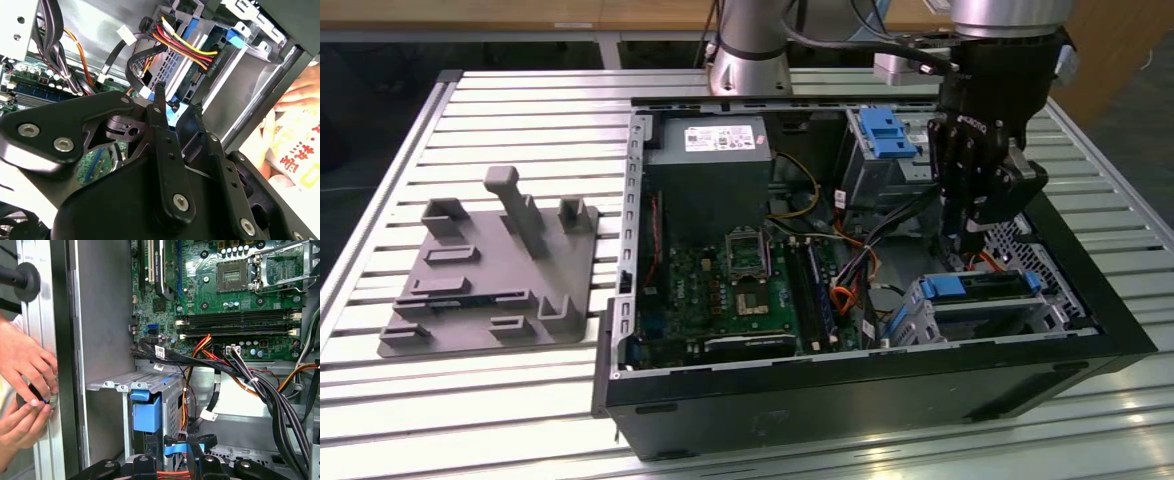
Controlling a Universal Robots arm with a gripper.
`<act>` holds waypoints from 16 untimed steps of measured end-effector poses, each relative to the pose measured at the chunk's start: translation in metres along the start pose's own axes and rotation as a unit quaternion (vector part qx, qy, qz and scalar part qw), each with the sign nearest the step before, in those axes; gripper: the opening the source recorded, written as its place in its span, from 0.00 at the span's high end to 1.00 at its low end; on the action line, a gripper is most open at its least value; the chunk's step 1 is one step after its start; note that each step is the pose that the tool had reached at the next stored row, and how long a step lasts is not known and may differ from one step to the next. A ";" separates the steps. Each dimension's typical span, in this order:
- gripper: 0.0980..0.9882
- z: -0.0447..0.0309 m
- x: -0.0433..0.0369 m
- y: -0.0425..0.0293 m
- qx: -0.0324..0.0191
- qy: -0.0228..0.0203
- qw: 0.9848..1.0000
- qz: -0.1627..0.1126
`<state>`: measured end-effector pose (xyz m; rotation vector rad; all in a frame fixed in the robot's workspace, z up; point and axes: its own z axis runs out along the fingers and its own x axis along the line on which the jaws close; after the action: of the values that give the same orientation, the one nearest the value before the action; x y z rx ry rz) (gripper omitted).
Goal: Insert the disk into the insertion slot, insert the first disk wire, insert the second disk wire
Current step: 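Insert the second disk wire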
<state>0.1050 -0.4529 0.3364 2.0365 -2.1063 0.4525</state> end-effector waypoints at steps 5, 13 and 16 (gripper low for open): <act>0.70 0.0000 0.0000 0.0000 -0.001 0.000 1.000 0.002; 0.70 -0.0033 0.0011 -0.0004 0.000 0.000 1.000 -0.001; 0.70 -0.0089 0.0025 -0.0007 0.001 0.000 1.000 -0.001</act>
<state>0.1048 -0.4524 0.3457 2.0402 -2.1035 0.4529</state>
